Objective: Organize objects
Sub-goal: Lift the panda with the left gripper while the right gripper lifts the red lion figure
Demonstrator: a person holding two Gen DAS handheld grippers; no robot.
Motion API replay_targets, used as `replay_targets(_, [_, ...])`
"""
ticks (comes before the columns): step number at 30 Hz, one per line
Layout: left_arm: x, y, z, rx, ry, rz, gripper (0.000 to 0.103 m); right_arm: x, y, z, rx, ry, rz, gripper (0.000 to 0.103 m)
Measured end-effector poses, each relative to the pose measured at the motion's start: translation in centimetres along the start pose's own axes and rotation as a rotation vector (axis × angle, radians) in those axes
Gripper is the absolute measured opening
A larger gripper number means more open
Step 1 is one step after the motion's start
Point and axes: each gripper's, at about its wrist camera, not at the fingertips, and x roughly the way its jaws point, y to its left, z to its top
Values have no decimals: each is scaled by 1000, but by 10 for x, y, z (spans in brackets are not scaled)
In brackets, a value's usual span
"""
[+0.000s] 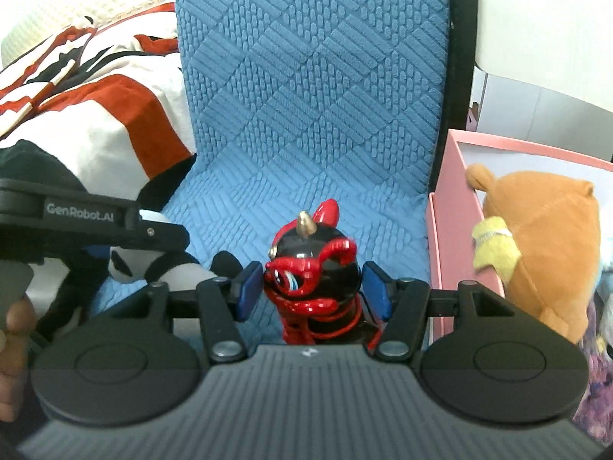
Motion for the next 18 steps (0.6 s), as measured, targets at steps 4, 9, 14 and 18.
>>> replay_targets(4, [-10, -4, -7, 1, 4, -1, 54, -12, -1, 0, 20, 6, 5, 60])
replay_targets(9, [-29, -11, -19, 10, 10, -12, 54, -36, -3, 3, 23, -8, 7, 57])
replay_targets(14, [-42, -23, -34, 2, 31, -34, 54, -58, -4, 3, 16, -8, 17, 57])
replay_targets(18, [-50, -31, -38, -13, 39, -42, 54, -70, -9, 6, 28, -12, 17, 56])
